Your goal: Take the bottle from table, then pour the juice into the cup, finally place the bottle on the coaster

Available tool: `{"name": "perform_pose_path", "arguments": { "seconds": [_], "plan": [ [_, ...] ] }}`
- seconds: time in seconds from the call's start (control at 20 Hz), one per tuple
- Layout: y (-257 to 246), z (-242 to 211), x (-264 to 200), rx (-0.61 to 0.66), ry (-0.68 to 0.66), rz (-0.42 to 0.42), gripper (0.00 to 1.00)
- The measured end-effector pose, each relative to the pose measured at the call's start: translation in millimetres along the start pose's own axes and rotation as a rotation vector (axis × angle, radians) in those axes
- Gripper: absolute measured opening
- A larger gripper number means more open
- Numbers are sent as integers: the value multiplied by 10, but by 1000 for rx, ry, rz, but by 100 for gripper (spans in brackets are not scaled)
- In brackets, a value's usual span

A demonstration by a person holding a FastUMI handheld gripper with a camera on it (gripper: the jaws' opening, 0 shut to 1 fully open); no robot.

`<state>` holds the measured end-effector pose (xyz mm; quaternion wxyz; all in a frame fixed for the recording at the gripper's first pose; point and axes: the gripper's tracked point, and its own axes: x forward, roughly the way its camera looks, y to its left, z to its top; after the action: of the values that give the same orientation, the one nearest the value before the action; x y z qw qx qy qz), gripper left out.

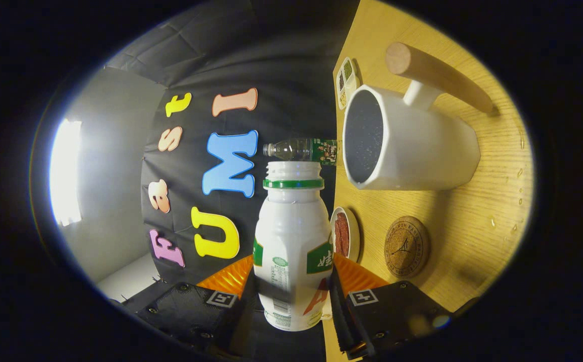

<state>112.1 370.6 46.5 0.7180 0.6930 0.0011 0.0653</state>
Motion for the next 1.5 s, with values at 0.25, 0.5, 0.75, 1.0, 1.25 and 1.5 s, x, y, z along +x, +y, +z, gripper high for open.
{"name": "perform_pose_path", "arguments": {
  "seconds": [0.25, 0.5, 0.75, 1.0, 1.25, 1.5],
  "plan": [
    [25, -2, 14, 57, -10, 6, 66],
    [41, 1, 3, 100, -18, 12, 66],
    [51, 2, -2, 131, -26, 20, 66],
    [59, 24, 0, 130, -29, 22, 66],
    [88, 21, 3, 147, -34, 34, 66],
    [96, 35, 9, 154, -42, 45, 66]
  ]
}}
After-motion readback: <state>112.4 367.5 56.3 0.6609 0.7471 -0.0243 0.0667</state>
